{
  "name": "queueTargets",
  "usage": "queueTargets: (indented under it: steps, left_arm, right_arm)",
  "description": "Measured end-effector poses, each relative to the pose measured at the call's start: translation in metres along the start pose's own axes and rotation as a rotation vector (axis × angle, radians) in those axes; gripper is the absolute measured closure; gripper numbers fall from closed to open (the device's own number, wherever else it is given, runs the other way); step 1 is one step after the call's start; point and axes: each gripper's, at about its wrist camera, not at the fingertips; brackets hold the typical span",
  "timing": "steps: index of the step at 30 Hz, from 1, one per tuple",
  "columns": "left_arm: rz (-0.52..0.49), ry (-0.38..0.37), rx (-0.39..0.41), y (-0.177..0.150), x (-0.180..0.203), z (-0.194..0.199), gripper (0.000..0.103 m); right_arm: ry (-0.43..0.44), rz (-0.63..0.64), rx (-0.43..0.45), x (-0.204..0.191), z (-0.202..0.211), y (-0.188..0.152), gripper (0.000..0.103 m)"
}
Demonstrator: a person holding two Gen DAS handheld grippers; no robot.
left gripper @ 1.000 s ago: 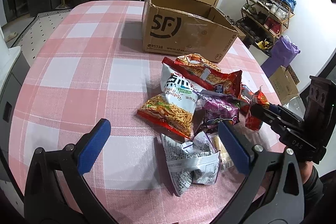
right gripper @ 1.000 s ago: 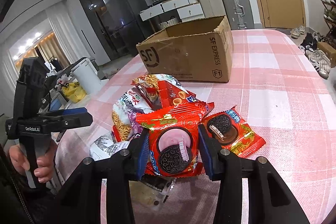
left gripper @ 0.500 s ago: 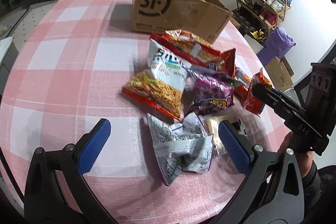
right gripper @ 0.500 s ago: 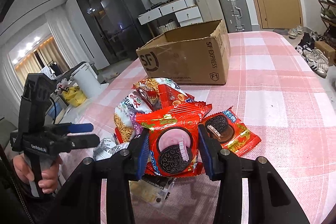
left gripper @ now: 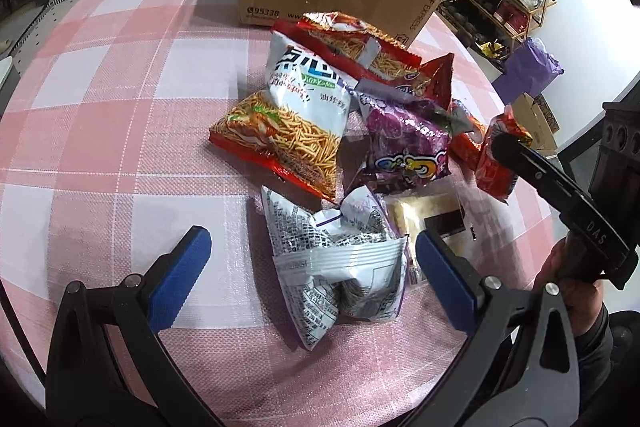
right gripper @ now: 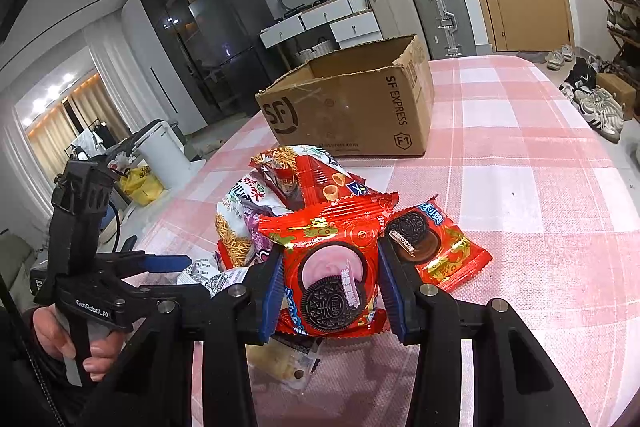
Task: Organize snacks
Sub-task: 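Grasp the red Oreo packet with the right tool while the left tool grasps the silver bag, then lift both packets over the box and open both tools to drop them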
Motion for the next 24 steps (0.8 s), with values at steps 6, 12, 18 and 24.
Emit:
queueTargets:
  steps: [6,12,18,24]
  left_arm:
    - [0.015,-0.01,-0.012,0.001,-0.004,-0.011,0.002]
    - [-0.027,-0.077,-0.023,-0.001,0.003,-0.01,0.052]
    - [-0.055,-0.083,-0.013,0.001,0.008,-0.01,0.059]
    - [-0.077,-0.081,0.002,-0.001,0.017,-0.007,0.06]
  right_arm:
    - [0.0,-0.003,-0.005,0.0,0.0,-0.001,0.06]
    - [-0.005,-0.002,-0.011,-0.001,-0.001,-0.001,0.06]
    - [-0.008,0.012,-0.015,-0.007,-0.002,-0.001,0.06]
    - [-0.015,0.021,-0.014,-0.012,0.0,0.001,0.06]
Point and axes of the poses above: each gripper's, at about its wrist camera, not at the fingertips, and z roughly against the way its jaws point, x to its right, y to its top, and after that the axes turned 4 degrees about y, right-handed
